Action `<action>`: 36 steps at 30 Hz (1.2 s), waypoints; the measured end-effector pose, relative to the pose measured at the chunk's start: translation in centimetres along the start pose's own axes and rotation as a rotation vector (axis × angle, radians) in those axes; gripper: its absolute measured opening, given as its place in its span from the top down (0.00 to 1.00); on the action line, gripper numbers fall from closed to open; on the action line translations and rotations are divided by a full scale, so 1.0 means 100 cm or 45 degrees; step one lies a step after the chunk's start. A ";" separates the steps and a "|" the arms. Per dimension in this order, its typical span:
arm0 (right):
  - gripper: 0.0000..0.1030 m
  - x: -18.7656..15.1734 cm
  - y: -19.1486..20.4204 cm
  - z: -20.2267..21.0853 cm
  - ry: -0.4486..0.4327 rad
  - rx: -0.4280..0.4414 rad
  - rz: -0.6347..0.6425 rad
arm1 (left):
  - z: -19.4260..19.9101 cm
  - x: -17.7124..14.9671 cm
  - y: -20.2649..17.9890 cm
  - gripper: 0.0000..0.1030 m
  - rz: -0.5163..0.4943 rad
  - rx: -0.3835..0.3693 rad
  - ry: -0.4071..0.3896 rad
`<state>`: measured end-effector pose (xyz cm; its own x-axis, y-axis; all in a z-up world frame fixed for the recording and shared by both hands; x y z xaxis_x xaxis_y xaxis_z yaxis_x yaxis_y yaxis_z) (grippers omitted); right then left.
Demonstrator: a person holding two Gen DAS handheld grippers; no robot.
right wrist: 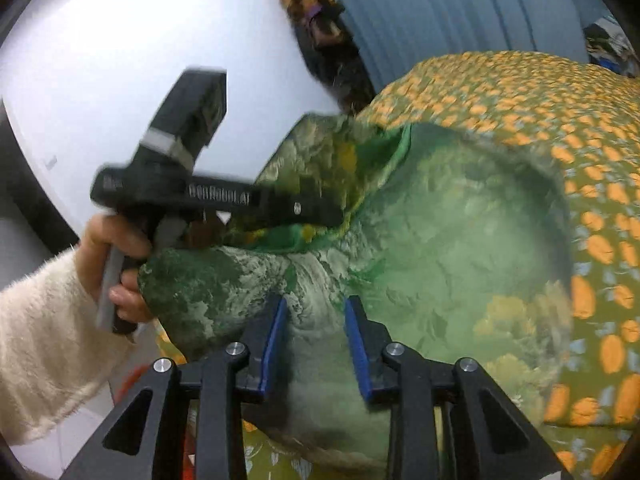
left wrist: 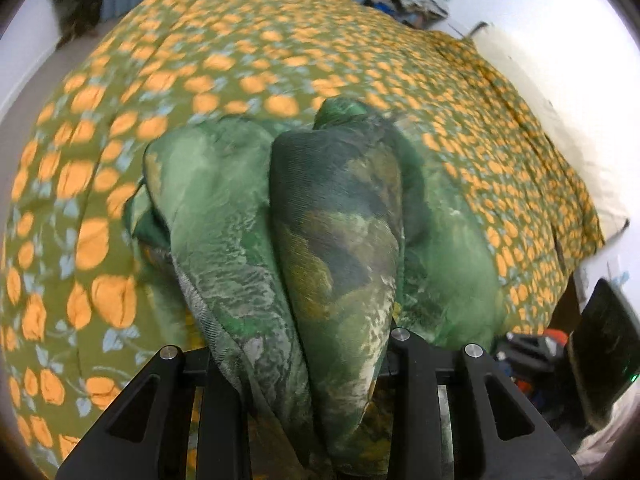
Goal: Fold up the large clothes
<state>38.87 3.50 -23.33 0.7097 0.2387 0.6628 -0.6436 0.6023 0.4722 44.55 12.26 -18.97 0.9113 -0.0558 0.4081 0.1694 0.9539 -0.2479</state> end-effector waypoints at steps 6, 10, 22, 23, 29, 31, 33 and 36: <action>0.72 -0.015 -0.007 -0.056 0.123 -0.133 0.105 | -0.037 -0.010 0.040 0.61 0.149 -0.084 0.026; 0.73 -0.023 -0.021 -0.069 0.155 -0.159 0.083 | -0.058 -0.015 0.048 0.59 0.199 -0.131 0.011; 0.71 0.021 0.048 -0.056 0.018 0.130 -0.022 | -0.042 -0.004 0.045 0.46 0.167 -0.177 0.063; 0.71 0.016 0.049 -0.067 0.059 0.111 0.004 | -0.042 -0.005 0.052 0.43 0.179 -0.170 0.081; 0.73 -0.015 0.051 -0.119 0.203 -0.077 0.206 | -0.039 -0.009 0.076 0.38 0.230 -0.135 0.164; 0.73 -0.015 0.054 -0.124 0.192 -0.114 0.231 | -0.044 -0.007 0.083 0.39 0.309 -0.116 0.172; 0.73 -0.018 0.061 -0.122 0.182 -0.138 0.264 | -0.052 -0.009 0.088 0.40 0.396 -0.113 0.181; 0.72 -0.022 0.085 -0.098 0.154 -0.182 0.345 | -0.057 -0.013 0.084 0.40 0.404 -0.081 0.137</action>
<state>34.69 15.54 -26.45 0.5527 0.4885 0.6752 -0.7730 0.6032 0.1964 46.90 18.66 -26.60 0.9561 0.2069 0.2074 -0.1092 0.9086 -0.4031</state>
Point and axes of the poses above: each gripper's, at about its wrist camera, not at the fingertips, and z roughly against the way its jaws point, y to its left, x to its top, the point moved 6 cm from there along -z, roughly the way its jaws point, and after that the axes turned 10 degrees about x, right-handed, at the moved point
